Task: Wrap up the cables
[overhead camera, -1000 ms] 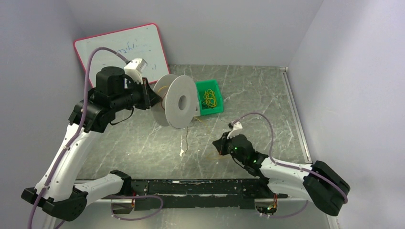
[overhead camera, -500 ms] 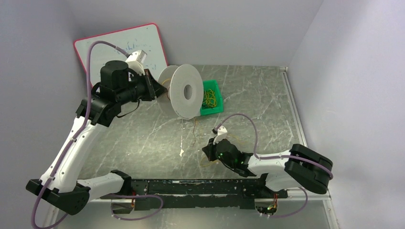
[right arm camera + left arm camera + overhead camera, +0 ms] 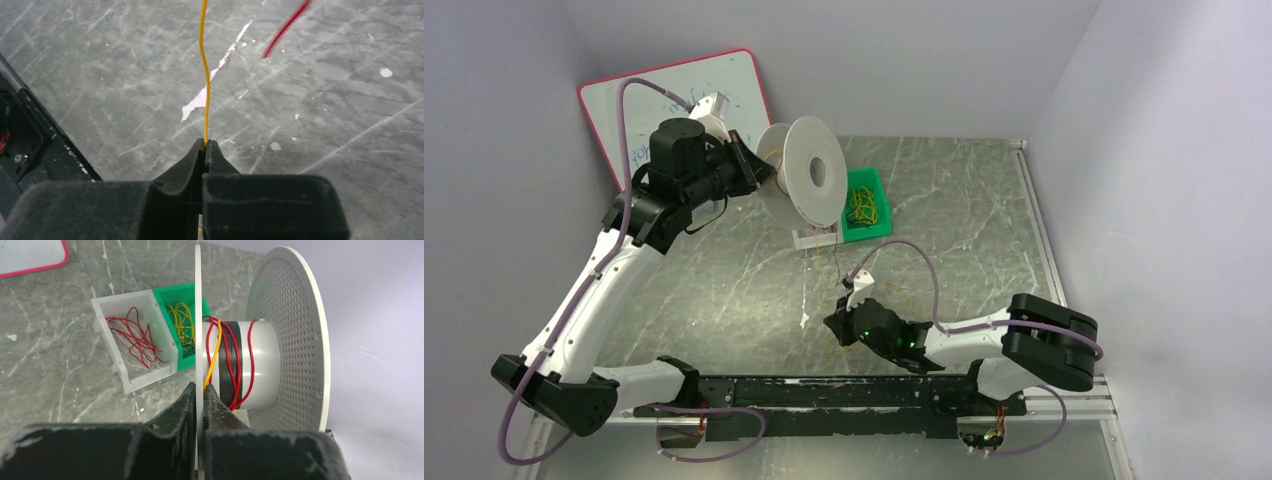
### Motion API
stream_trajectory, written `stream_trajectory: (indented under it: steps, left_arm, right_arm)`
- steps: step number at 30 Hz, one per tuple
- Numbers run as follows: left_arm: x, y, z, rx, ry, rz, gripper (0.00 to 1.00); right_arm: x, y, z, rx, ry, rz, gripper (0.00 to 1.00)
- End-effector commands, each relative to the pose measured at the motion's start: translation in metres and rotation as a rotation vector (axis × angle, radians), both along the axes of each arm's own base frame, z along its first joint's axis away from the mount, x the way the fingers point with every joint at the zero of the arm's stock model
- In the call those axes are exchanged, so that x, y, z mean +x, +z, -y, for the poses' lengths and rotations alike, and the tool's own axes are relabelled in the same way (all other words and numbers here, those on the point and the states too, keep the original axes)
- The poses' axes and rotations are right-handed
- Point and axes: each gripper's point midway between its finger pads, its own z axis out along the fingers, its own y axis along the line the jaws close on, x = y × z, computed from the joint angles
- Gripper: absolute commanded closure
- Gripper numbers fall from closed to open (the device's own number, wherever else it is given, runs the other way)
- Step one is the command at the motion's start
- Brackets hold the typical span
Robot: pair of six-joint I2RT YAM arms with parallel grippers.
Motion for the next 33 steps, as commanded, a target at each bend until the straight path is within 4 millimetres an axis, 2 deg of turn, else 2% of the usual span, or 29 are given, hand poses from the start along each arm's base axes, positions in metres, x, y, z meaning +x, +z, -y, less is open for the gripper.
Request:
stream_trajectory:
  steps: [1, 9, 17, 26, 33]
  left_arm:
    - [0.024, 0.033, -0.003, -0.074, 0.094, 0.129, 0.93]
    - [0.031, 0.009, -0.030, 0.045, 0.207, 0.119, 0.93]
    - [0.027, -0.028, -0.052, 0.159, 0.277, 0.080, 0.93]
    - [0.017, -0.071, -0.073, 0.276, 0.320, 0.021, 0.93]
    - [0.006, -0.088, -0.087, 0.346, 0.340, 0.001, 0.93]
  right_arm:
    - [-0.001, 0.020, -0.012, 0.036, -0.012, 0.029, 1.00]
    - [-0.007, 0.052, -0.004, 0.038, -0.026, 0.057, 1.00]
    - [-0.016, 0.089, 0.002, 0.014, 0.003, 0.102, 1.00]
    - [-0.016, 0.160, -0.005, -0.026, 0.080, 0.205, 1.00]
    - [-0.008, 0.208, -0.006, -0.085, 0.107, 0.305, 1.00]
